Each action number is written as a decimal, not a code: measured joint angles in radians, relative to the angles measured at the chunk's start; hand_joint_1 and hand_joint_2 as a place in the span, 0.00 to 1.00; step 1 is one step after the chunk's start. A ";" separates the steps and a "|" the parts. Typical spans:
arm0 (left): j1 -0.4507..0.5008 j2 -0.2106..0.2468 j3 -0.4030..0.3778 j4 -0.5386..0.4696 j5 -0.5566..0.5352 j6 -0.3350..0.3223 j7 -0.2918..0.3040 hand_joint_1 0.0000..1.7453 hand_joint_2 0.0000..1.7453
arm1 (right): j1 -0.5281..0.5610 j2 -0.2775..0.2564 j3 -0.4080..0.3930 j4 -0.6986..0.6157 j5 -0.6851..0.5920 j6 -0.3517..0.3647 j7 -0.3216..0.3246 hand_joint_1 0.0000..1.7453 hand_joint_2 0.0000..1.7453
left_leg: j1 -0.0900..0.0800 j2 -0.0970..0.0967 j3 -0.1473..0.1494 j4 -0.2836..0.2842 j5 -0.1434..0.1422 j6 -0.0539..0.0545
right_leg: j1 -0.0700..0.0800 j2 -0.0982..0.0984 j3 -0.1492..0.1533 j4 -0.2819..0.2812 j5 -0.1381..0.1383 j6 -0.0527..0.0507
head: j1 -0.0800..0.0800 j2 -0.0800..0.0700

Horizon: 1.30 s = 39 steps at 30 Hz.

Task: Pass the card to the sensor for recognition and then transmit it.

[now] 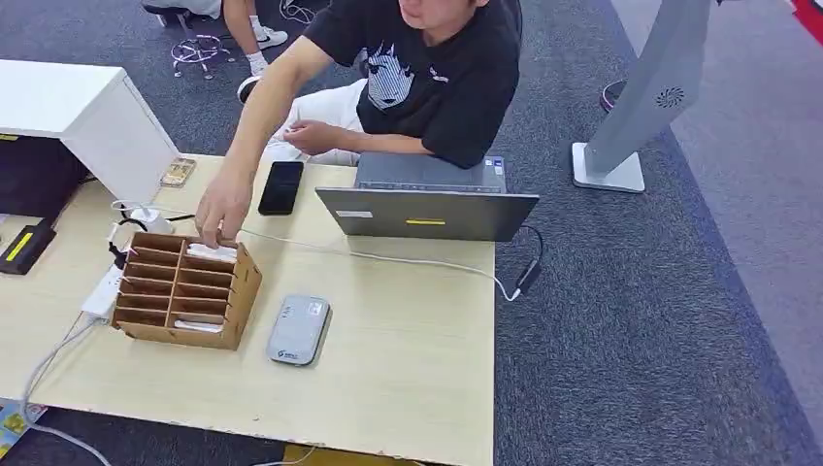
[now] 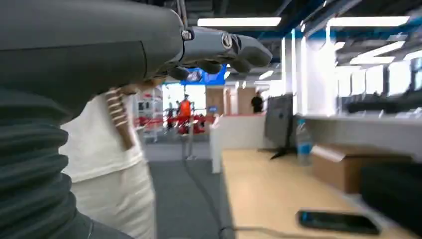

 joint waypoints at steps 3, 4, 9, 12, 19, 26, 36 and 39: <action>-0.024 -0.076 0.117 -0.011 -0.042 -0.038 -0.077 0.00 1.00 | 0.000 0.001 -0.003 0.000 0.008 0.000 0.000 0.00 1.00 | 0.000 -0.001 0.000 0.000 0.000 0.000 | 0.000 -0.001 0.000 0.000 0.000 0.000 | 0.000 0.000; -0.032 -0.096 0.149 -0.013 -0.049 -0.039 -0.092 0.00 1.00 | 0.000 0.001 -0.004 0.000 0.008 0.000 0.001 0.00 1.00 | 0.000 -0.001 0.000 0.000 0.000 0.000 | 0.000 -0.001 0.001 0.000 0.000 0.000 | 0.000 0.000; -0.072 -0.169 0.265 -0.018 -0.114 -0.078 -0.125 0.00 1.00 | -0.001 0.003 -0.010 0.000 0.008 0.000 0.002 0.00 1.00 | 0.000 -0.004 0.000 0.000 0.000 0.000 | 0.000 -0.003 0.002 0.000 0.000 0.000 | 0.000 0.000; -0.114 -0.226 0.363 -0.014 -0.218 -0.077 -0.177 0.00 1.00 | -0.001 0.004 -0.015 0.000 0.010 0.000 0.003 0.00 1.00 | 0.000 -0.004 0.001 0.000 0.000 0.000 | 0.000 -0.004 0.003 0.000 0.000 0.000 | 0.000 0.000; -0.131 -0.378 0.484 0.157 -0.318 -0.096 -0.008 0.00 1.00 | -0.002 0.007 -0.016 0.000 0.051 0.000 0.006 0.00 1.00 | -0.001 -0.005 0.002 0.000 0.000 0.000 | -0.001 -0.005 0.004 -0.001 -0.001 0.001 | 0.000 0.000; -0.152 -0.431 0.511 0.541 -0.312 -0.070 0.174 0.00 1.00 | -0.003 0.007 -0.009 0.000 0.095 -0.002 0.002 0.00 1.00 | -0.002 -0.005 0.003 0.000 0.000 0.001 | -0.001 -0.005 0.005 -0.001 0.000 0.001 | 0.000 0.000; -0.221 -0.333 0.517 1.222 -0.335 0.310 0.253 0.00 1.00 | -0.008 0.007 0.000 0.000 0.115 -0.016 -0.017 0.00 1.00 | -0.002 -0.006 0.005 0.000 0.000 0.001 | -0.001 -0.006 0.006 -0.001 0.000 0.001 | 0.000 0.000; -0.234 -0.309 0.517 1.338 -0.341 0.340 0.258 0.00 1.00 | -0.009 0.006 0.000 0.000 0.115 -0.017 -0.019 0.00 1.00 | -0.002 -0.006 0.005 0.000 0.000 0.001 | -0.001 -0.006 0.006 -0.001 0.000 0.001 | 0.001 0.000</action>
